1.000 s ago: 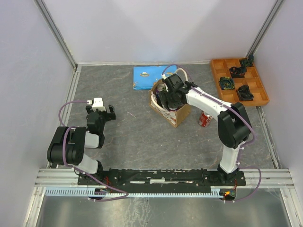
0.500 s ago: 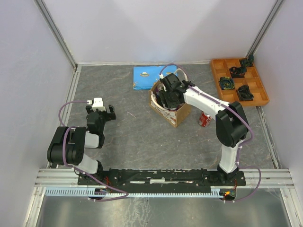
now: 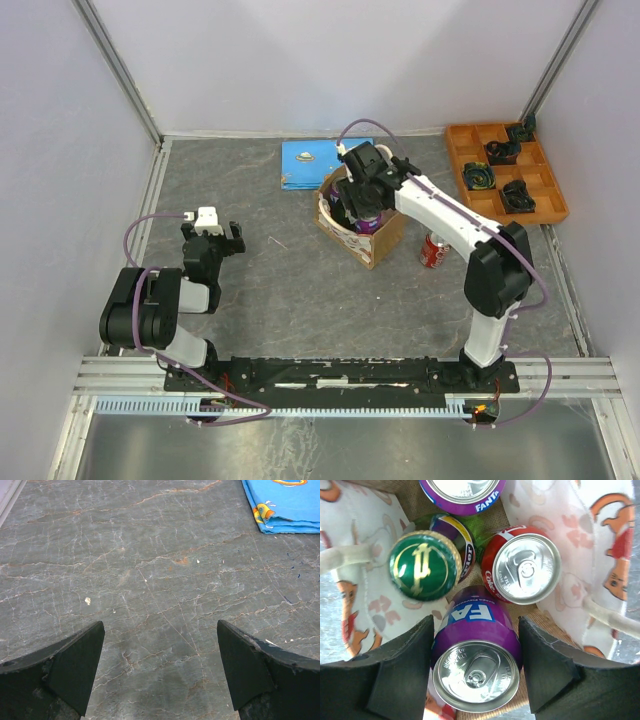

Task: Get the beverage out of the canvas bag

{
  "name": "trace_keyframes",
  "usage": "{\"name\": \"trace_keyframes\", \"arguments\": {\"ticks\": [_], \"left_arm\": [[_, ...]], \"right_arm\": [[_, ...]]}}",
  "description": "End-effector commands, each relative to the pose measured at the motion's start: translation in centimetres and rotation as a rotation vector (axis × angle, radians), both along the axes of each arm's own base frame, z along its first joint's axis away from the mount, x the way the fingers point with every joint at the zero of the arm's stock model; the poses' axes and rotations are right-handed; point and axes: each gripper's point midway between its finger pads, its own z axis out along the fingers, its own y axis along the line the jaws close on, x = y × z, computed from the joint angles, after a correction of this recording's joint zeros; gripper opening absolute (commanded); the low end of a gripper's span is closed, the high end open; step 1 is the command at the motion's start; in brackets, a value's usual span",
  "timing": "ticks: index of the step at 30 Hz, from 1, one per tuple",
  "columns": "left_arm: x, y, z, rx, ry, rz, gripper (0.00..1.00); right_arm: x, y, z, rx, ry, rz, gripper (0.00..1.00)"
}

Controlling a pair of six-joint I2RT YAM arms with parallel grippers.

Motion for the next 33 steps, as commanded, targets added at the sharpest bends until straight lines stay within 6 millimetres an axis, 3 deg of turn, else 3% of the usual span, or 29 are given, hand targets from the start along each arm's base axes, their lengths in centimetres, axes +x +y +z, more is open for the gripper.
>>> {"name": "trace_keyframes", "arguments": {"ticks": [1,11,17,21,27,30,33], "left_arm": [[0.6,0.6,1.7,0.004,-0.067,0.027,0.99],[0.6,0.5,1.6,0.004,-0.066,0.026,0.99],[0.6,0.5,1.6,0.004,-0.065,0.026,0.99],[0.6,0.6,1.7,0.004,-0.067,0.028,0.99],[0.6,0.5,1.7,0.004,-0.066,0.027,0.99],[0.6,0.5,1.6,0.004,-0.064,0.026,0.99],[0.6,0.5,1.7,0.004,-0.066,0.026,0.99]], "right_arm": [[1.8,0.4,9.2,0.098,-0.228,-0.010,0.00],[0.9,-0.6,15.9,0.152,-0.364,-0.039,0.00],[-0.2,-2.7,21.8,0.191,-0.505,-0.094,0.00],[-1.0,-4.4,24.2,0.189,-0.565,-0.137,0.00],[-3.2,-7.3,25.1,0.139,-0.554,-0.199,0.00],[-4.6,-8.2,22.9,0.110,-0.494,-0.207,0.00],[-6.1,-7.7,20.0,0.136,-0.407,-0.186,0.00]]}}
